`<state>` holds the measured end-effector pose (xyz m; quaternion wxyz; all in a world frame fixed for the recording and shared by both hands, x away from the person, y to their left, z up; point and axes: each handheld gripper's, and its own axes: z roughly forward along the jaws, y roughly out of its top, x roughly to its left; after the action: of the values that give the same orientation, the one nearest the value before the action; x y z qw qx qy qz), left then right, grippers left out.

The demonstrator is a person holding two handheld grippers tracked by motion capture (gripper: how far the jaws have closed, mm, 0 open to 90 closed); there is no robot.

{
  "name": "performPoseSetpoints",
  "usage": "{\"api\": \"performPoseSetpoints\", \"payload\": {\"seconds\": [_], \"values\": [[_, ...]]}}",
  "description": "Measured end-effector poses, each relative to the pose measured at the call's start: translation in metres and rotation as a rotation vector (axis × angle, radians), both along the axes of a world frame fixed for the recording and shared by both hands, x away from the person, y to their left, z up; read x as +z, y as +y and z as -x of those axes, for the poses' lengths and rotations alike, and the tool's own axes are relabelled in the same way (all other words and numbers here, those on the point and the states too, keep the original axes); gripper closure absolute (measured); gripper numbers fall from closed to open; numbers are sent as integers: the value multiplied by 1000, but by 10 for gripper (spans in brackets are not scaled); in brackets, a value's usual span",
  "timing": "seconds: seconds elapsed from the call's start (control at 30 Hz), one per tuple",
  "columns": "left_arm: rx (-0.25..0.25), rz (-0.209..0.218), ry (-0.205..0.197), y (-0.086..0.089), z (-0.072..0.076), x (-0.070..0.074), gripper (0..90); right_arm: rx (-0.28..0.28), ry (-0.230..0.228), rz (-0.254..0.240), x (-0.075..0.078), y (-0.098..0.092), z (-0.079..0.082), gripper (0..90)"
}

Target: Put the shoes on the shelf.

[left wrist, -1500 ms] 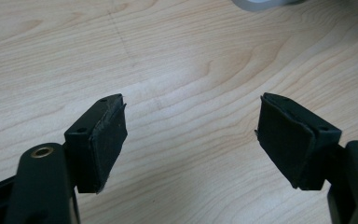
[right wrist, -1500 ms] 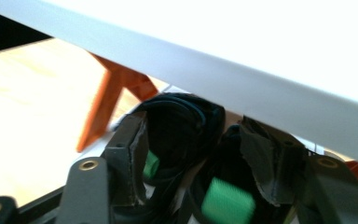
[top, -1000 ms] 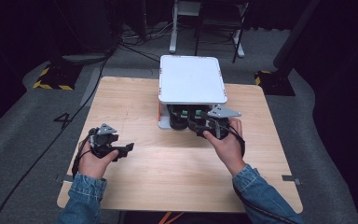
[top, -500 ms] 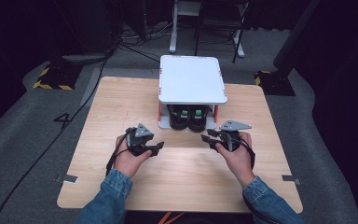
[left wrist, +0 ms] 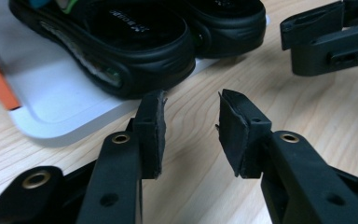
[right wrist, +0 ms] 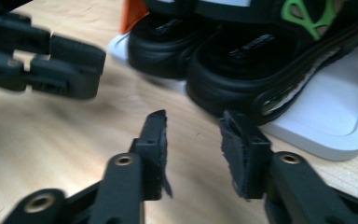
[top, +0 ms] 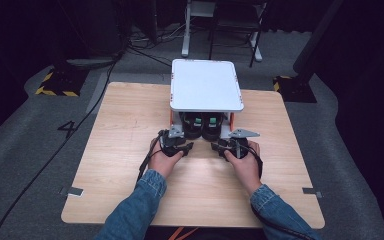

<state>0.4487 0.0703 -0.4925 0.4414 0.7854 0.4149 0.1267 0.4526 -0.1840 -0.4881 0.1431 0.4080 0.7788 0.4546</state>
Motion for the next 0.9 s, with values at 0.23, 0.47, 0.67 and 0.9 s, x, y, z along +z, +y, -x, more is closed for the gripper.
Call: {"api": "performPoseSetpoints", "payload": {"seconds": [0.23, 0.47, 0.67, 0.9], "values": [[113, -15, -39, -7, -5, -2, 432, -87, -45, 25, -5, -2, -8, 439], [116, -56, -68, -7, -13, -2, 590, -82, -73, 50, -10, 3, -18, 443], [120, -47, -37, -5, -25, 0, 679, -64, -63, 44, -10, 0, -29, 437], [138, -80, -55, -11, -48, 2, 650, -57, -55, 39, -8, -2, -53, 440]]}}
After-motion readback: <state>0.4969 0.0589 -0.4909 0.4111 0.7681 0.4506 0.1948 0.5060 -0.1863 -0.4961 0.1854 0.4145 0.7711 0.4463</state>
